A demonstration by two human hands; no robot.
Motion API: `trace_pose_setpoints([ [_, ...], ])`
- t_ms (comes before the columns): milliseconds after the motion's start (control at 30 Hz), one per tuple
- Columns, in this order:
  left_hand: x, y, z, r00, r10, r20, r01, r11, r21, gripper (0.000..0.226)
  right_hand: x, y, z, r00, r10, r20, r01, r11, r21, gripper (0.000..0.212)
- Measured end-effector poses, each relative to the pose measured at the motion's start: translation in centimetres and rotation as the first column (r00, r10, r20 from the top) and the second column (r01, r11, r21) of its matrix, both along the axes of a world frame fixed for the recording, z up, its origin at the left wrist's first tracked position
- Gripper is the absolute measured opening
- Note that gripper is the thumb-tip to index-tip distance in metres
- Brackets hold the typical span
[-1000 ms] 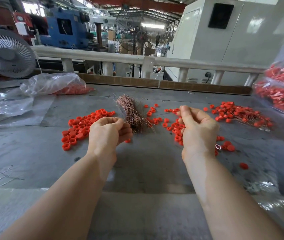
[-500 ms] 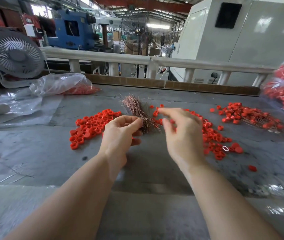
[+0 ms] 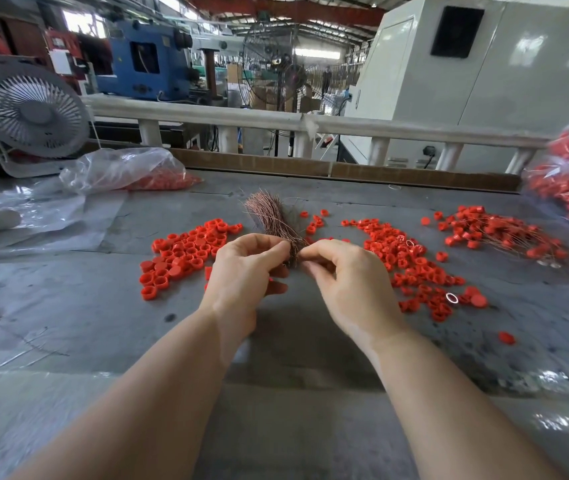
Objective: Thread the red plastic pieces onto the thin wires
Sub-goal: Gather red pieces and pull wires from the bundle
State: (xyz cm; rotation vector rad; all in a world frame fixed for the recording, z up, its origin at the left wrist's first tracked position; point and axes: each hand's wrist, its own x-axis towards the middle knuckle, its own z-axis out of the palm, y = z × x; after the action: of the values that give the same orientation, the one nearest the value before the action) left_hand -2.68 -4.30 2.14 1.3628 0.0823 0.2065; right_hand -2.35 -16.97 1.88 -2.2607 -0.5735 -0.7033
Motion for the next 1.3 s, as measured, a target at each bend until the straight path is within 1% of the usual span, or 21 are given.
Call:
trace_pose_setpoints([
  [67, -0.1, -0.1, 0.0, 1.000, -0.026, -0.002, 0.026, 1.000, 0.010, 0.017, -0.1, 0.0, 0.1, 1.000, 0.020, -0.001, -0.020, 0.999, 0.031, 0.012],
  [167, -0.1, -0.1, 0.1, 0.999, -0.054, -0.005, 0.054, 0.999, -0.005, 0.018, -0.1, 0.0, 0.1, 1.000, 0.006, 0.020, -0.007, 0.998, 0.062, 0.009],
  [300, 0.0, -0.1, 0.3, 0.996, -0.080, -0.031, 0.075, 0.989, -0.126, 0.018, 0.0, -0.1, 0.2, 0.999, -0.035, 0.026, 0.033, 0.998, 0.045, 0.008],
  [400, 0.3, 0.4, 0.5, 0.999, -0.005, -0.044, -0.007, 0.963, -0.271, 0.021, 0.1, -0.3, 0.1, 0.995, -0.097, 0.026, 0.096, 0.995, 0.025, 0.009],
  [433, 0.4, 0.7, 0.5, 0.998, 0.041, -0.055, -0.055, 0.958, -0.280, 0.023, 0.2, -0.4, 0.1, 0.994, -0.110, 0.018, 0.110, 0.994, 0.023, 0.010],
  [467, 0.5, 0.9, 0.4, 0.994, 0.090, -0.064, -0.103, 0.965, -0.240, 0.024, 0.2, -0.4, 0.1, 0.993, -0.115, 0.008, 0.115, 0.993, 0.020, 0.010],
  [500, 0.6, 1.1, 0.3, 0.988, 0.143, -0.062, -0.151, 0.978, -0.141, 0.024, 0.2, -0.4, 0.1, 0.994, -0.113, 0.000, 0.113, 0.994, 0.014, 0.010],
  [533, 0.8, 1.3, 0.0, 0.979, 0.200, -0.044, -0.199, 0.980, 0.023, 0.025, 0.2, -0.4, 0.0, 0.994, -0.109, -0.006, 0.109, 0.994, 0.007, 0.010],
  [567, 0.9, 1.5, -0.1, 0.968, 0.250, -0.004, -0.243, 0.943, 0.225, 0.024, 0.2, -0.4, 0.0, 0.994, -0.107, -0.007, 0.107, 0.994, 0.002, 0.010],
  [600, 0.9, 1.6, -0.2, 0.958, 0.281, 0.052, -0.276, 0.866, 0.416, 0.022, 0.1, -0.4, 0.0, 0.994, -0.108, -0.005, 0.108, 0.994, 0.000, 0.010],
  [633, 0.9, 1.6, -0.3, 0.951, 0.292, 0.102, -0.296, 0.764, 0.574, 0.020, 0.1, -0.4, -0.1, 0.994, -0.112, -0.004, 0.112, 0.994, 0.001, 0.010],
  [667, 0.7, 1.5, -0.4, 0.947, 0.289, 0.139, -0.302, 0.660, 0.688, 0.016, 0.2, -0.4, -0.1, 0.993, -0.117, -0.005, 0.117, 0.993, 0.002, 0.010],
  [700, 0.6, 1.5, -0.5, 0.949, 0.274, 0.159, -0.294, 0.578, 0.761, 0.013, 0.2, -0.5, -0.1, 0.993, -0.121, -0.010, 0.121, 0.993, 0.001, 0.010],
  [733, 0.6, 1.5, -0.6, 0.955, 0.252, 0.158, -0.271, 0.517, 0.812, 0.007, 0.2, -0.5, -0.1, 0.992, -0.123, -0.016, 0.123, 0.992, -0.002, 0.010],
  [767, 0.5, 1.4, -0.7, 0.962, 0.229, 0.151, -0.245, 0.468, 0.849, 0.003, 0.3, -0.5, -0.1, 0.992, -0.123, -0.021, 0.123, 0.992, -0.005, 0.010],
  [833, 0.6, 1.4, -1.1, 0.974, 0.183, 0.133, -0.197, 0.396, 0.897, 0.015, 0.3, -0.4, -0.1, 0.993, -0.119, -0.026, 0.119, 0.993, -0.005, 0.010],
  [900, 0.6, 1.5, -1.1, 0.976, 0.155, 0.154, -0.202, 0.374, 0.905, 0.015, 0.3, -0.4, -0.1, 0.993, -0.113, -0.032, 0.113, 0.994, 0.009, 0.010],
  [1000, 0.5, 1.5, -1.2, 0.975, 0.131, 0.180, -0.215, 0.353, 0.910, 0.011, 0.3, -0.5, -0.1, 0.993, -0.109, -0.042, 0.110, 0.994, 0.019, 0.011],
  [1100, 0.6, 1.4, -1.3, 0.976, 0.136, 0.172, -0.211, 0.367, 0.906, 0.015, 0.3, -0.5, -0.2, 0.994, -0.099, -0.053, 0.101, 0.995, 0.027, 0.010],
  [1233, 0.9, 1.9, -1.2, 0.946, 0.202, 0.254, -0.314, 0.380, 0.870, 0.015, 0.4, -0.6, -0.2, 0.994, -0.094, -0.058, 0.096, 0.995, 0.033, 0.010],
  [1300, 1.0, 2.4, -1.2, 0.935, 0.235, 0.266, -0.338, 0.357, 0.871, 0.017, 0.4, -0.6, -0.2, 0.994, -0.094, -0.058, 0.096, 0.995, 0.038, 0.011],
])
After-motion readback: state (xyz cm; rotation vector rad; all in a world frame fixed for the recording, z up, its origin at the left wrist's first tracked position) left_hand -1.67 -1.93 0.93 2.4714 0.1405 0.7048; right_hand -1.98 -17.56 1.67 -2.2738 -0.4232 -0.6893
